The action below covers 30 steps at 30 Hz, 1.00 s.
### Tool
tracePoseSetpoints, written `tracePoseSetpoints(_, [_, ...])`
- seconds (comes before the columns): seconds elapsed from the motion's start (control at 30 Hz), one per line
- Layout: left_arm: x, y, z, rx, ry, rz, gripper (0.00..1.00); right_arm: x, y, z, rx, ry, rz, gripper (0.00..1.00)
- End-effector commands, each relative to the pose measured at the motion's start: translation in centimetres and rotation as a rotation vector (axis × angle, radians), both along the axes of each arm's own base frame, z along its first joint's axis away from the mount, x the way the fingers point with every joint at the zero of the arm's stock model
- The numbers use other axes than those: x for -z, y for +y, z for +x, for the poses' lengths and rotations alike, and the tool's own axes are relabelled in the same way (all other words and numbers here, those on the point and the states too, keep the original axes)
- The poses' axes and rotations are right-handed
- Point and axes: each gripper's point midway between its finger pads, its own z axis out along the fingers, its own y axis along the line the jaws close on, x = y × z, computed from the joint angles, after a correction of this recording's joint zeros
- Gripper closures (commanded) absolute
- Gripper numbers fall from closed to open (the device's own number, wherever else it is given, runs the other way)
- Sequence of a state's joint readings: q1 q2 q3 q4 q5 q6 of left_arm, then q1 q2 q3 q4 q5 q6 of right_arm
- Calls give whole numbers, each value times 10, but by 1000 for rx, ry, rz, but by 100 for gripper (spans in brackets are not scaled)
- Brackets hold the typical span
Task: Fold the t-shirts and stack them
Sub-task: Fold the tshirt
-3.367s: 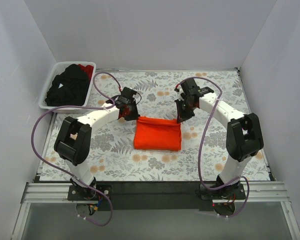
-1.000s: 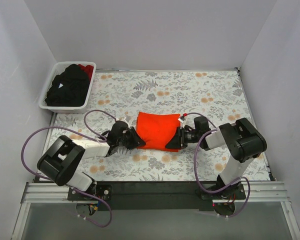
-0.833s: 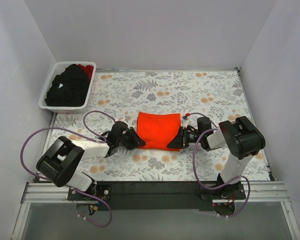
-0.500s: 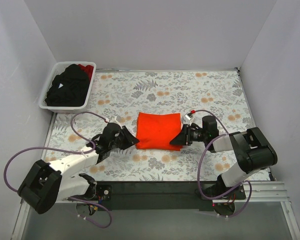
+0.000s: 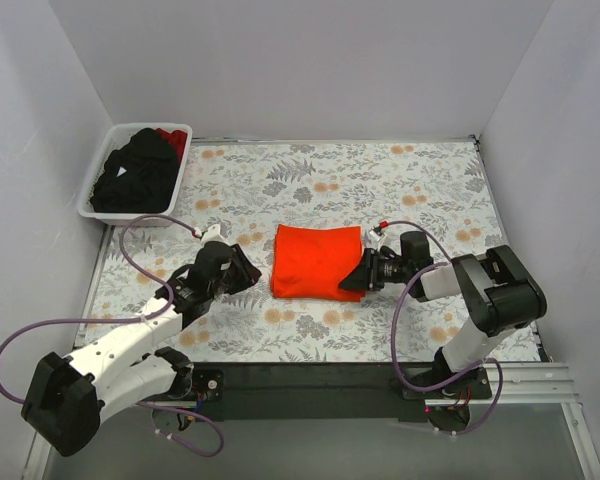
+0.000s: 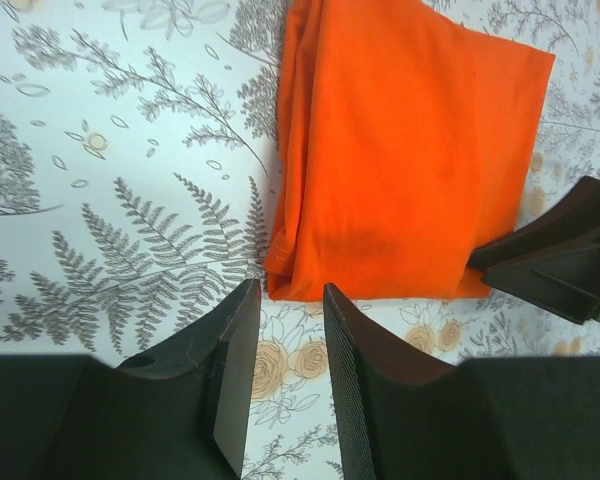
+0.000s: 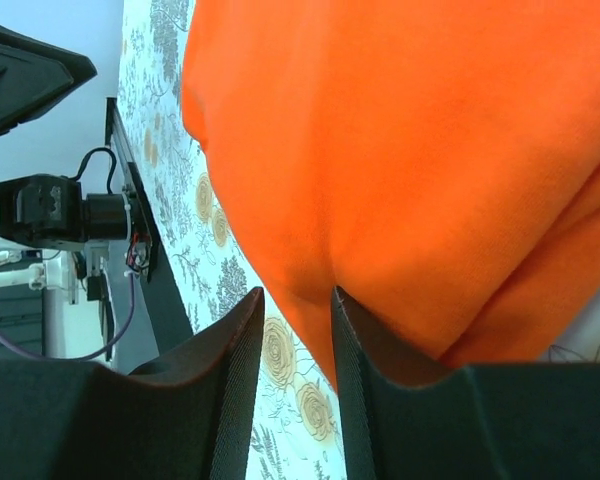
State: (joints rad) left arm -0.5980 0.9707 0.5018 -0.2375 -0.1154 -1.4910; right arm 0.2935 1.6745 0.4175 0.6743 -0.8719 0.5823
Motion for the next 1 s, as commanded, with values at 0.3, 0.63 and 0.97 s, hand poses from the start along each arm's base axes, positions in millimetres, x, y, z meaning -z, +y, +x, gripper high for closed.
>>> tracePoseSetpoints(0.3, [-78, 49, 33, -104, -270, 253, 64, -61, 83, -1, -133, -108, 68, 57])
tracePoseSetpoints(0.63, [-68, 48, 31, -89, -292, 246, 61, 1, 101, -1, -136, -7, -41, 59])
tracePoseSetpoints(0.97, [-58, 41, 34, -40, -261, 273, 47, -32, 35, 23, 70, -207, -445, 54])
